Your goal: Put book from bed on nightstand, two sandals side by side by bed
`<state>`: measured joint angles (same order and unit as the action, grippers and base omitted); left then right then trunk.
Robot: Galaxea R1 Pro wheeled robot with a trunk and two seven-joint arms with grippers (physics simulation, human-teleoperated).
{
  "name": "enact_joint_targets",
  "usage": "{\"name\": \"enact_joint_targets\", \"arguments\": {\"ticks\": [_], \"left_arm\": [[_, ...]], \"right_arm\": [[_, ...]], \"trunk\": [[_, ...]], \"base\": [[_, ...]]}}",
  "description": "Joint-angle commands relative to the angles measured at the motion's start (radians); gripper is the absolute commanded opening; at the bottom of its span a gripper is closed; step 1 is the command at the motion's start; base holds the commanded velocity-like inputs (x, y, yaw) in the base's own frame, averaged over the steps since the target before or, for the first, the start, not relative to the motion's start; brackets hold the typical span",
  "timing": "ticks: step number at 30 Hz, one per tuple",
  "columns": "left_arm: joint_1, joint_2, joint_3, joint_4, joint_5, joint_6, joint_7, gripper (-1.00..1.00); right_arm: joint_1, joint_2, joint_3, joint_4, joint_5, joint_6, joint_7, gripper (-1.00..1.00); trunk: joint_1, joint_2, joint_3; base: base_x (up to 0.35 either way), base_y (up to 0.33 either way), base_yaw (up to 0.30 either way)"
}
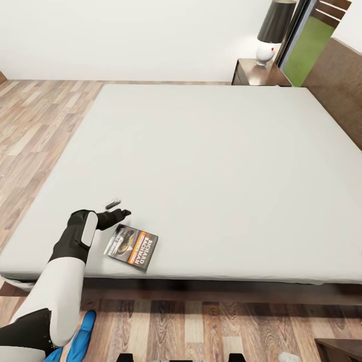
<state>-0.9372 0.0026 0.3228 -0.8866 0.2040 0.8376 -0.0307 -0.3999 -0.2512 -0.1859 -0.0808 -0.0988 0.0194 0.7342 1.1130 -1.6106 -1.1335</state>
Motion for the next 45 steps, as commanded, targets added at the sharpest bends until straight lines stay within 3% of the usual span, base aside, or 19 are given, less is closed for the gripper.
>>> {"name": "enact_joint_targets", "arguments": {"ticks": [1, 34, 40, 45], "left_arm": [[0.000, 0.000, 0.002, 0.018, -0.003, 0.008, 0.000, 1.00], [0.000, -0.002, 0.001, 0.018, -0.003, 0.008, 0.001, 1.00], [0.000, -0.013, 0.000, 0.018, -0.003, 0.008, 0.000, 1.00], [0.000, -0.042, -0.006, 0.017, -0.003, 0.008, -0.001, 1.00]], "right_arm": [[0.000, 0.000, 0.003, 0.001, -0.010, 0.002, 0.004, 1.00], [0.000, 0.000, 0.003, 0.001, -0.010, 0.002, 0.004, 1.00], [0.000, 0.000, 0.004, 0.001, -0.010, 0.002, 0.003, 1.00], [0.000, 0.000, 0.003, 0.001, -0.010, 0.002, 0.003, 1.00]], "trunk": [[0.000, 0.000, -0.001], [-0.011, 0.021, 0.009], [-0.011, 0.021, 0.009], [-0.011, 0.021, 0.009]], "base": [[0.000, -0.049, 0.000], [0.000, -0.004, 0.000], [0.000, 0.000, 0.000], [0.000, 0.000, 0.000]]}}
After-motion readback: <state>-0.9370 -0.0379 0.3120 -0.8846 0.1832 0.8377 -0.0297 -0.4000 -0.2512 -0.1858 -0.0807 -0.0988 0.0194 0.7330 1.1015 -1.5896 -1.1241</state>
